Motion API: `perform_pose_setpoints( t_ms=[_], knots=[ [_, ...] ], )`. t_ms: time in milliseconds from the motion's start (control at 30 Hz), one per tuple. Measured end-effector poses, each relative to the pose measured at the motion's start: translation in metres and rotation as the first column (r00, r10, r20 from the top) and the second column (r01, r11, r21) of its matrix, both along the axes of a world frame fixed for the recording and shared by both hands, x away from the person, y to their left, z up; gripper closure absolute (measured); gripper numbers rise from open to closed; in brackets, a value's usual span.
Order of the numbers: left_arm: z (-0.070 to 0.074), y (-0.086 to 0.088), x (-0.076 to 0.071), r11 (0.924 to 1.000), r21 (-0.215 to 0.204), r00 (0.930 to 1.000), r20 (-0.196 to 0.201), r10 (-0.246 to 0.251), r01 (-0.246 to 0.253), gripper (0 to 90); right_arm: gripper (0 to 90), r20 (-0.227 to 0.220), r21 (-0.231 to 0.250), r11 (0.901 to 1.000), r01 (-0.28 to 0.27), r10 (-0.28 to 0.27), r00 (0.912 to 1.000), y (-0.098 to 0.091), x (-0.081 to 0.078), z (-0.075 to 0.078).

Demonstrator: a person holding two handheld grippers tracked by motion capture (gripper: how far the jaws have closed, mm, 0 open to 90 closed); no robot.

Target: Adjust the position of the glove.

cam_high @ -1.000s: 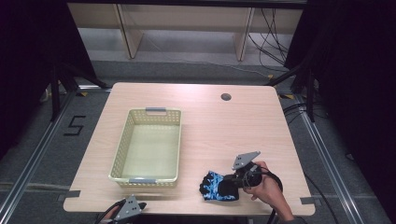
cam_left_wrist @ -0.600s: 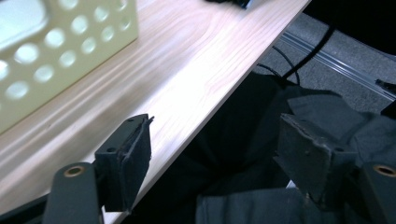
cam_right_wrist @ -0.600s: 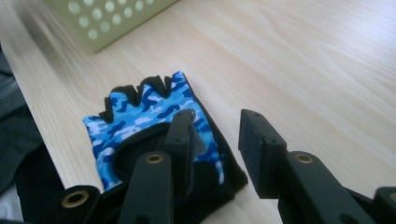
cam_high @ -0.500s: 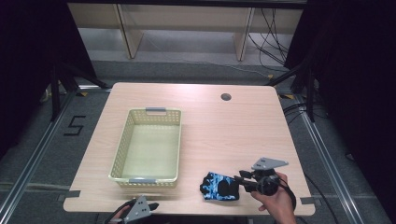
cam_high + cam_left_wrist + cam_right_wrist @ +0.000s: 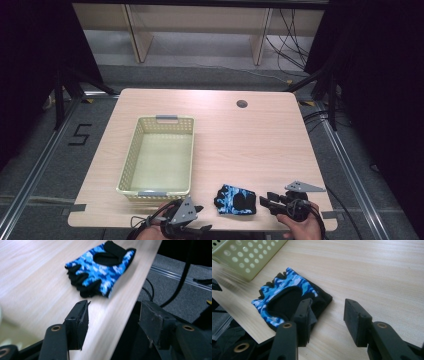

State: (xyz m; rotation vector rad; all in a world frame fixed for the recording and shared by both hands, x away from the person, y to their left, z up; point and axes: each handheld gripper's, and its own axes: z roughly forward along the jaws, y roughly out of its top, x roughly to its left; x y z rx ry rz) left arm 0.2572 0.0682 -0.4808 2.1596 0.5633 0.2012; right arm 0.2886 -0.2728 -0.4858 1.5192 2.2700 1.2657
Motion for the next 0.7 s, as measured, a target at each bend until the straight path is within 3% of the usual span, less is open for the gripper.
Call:
perform_pose_setpoints(
  t_ms=[33, 67, 100, 133, 167, 200, 233, 300, 333, 367, 433, 500, 533, 600, 633, 700],
  knots=[
    [0.000, -0.004, 0.002, 1.0000, 0.009, 1.0000, 0.003, -0.005, 0.005, 39.7, 57.0, -0.007, 0.014, 0.9999, 0.007, -0.007, 0.9999, 0.001, 0.000, -0.001],
    [0.000, -0.008, 0.003, 0.9999, 0.016, 1.0000, 0.004, -0.006, 0.006, 39.6, 57.0, 0.005, -0.005, 0.9999, -0.011, 0.011, 0.9999, -0.001, 0.002, -0.003],
    [0.000, -0.012, 0.004, 0.9999, 0.015, 1.0000, 0.001, -0.007, 0.006, 39.5, 57.0, -0.032, 0.021, 0.9998, 0.005, -0.005, 0.9995, 0.001, 0.000, -0.002],
    [-0.001, -0.017, 0.006, 0.9999, 0.011, 0.9999, 0.000, -0.011, 0.011, 39.3, 56.9, -0.030, 0.022, 0.9998, 0.006, -0.005, 0.9995, 0.001, 0.000, -0.003],
    [-0.001, -0.021, 0.007, 0.9990, 0.036, 0.9997, 0.008, -0.025, 0.025, 39.5, 56.4, -0.002, 0.008, 0.9999, -0.012, 0.012, 0.9999, -0.002, 0.002, -0.004],
    [-0.002, -0.025, 0.009, 0.9984, 0.045, 0.9994, -0.005, -0.034, 0.034, 39.5, 56.3, -0.001, 0.025, 0.9996, -0.009, 0.009, 1.0000, -0.002, 0.002, -0.004],
    [-0.003, -0.030, 0.010, 0.9993, 0.029, 0.9997, -0.009, -0.023, 0.024, 39.5, 56.2, -0.008, 0.034, 0.9994, 0.009, -0.009, 0.9999, -0.001, 0.000, -0.003],
    [-0.004, -0.034, 0.014, 0.9982, 0.052, 0.9993, 0.018, -0.032, 0.031, 39.5, 56.1, 0.010, 0.028, 0.9996, -0.003, 0.002, 0.9999, -0.002, 0.001, -0.002],
    [-0.004, -0.035, 0.016, 0.9969, 0.072, 0.9990, 0.030, -0.034, 0.031, 39.5, 56.1, 0.017, 0.002, 1.0000, 0.006, -0.006, 0.9998, -0.003, 0.000, -0.001],
    [-0.006, -0.036, 0.018, 0.9972, 0.074, 0.9997, 0.019, -0.018, 0.017, 39.4, 56.1, -0.012, 0.037, 0.9991, 0.018, -0.018, 0.9998, 0.001, -0.001, -0.002],
    [-0.009, -0.036, 0.020, 0.9966, 0.081, 0.9997, 0.015, -0.017, 0.016, 39.5, 56.4, 0.008, -0.001, 1.0000, -0.008, 0.008, 0.9999, -0.002, 0.000, -0.002],
    [-0.010, -0.035, 0.024, 0.9956, 0.090, 0.9994, 0.024, -0.025, 0.023, 40.9, 56.7, -0.001, 0.006, 0.9999, -0.010, 0.010, 0.9999, -0.002, 0.000, -0.003],
    [-0.010, -0.036, 0.024, 0.9960, 0.086, 0.9997, 0.011, -0.022, 0.021, 42.6, 56.7, -0.031, 0.031, 0.9994, 0.015, -0.014, 0.9994, 0.000, -0.001, -0.003],
    [-0.012, -0.036, 0.025, 0.9939, 0.104, 0.9992, 0.017, -0.037, 0.036, 43.5, 56.7, -0.036, 0.025, 0.9997, 0.009, -0.008, 0.9993, 0.000, -0.001, -0.004],
    [-0.013, -0.038, 0.024, 0.9947, 0.100, 0.9997, 0.007, -0.023, 0.022, 44.3, 56.8, -0.011, 0.030, 0.9995, -0.012, 0.012, 0.9999, -0.001, 0.001, -0.007],
    [-0.016, -0.040, 0.024, 0.9941, 0.103, 0.9995, -0.003, -0.032, 0.032, 45.5, 57.3, -0.021, 0.013, 0.9999, -0.010, 0.010, 0.9997, 0.001, 0.002, -0.008]
  ],
)
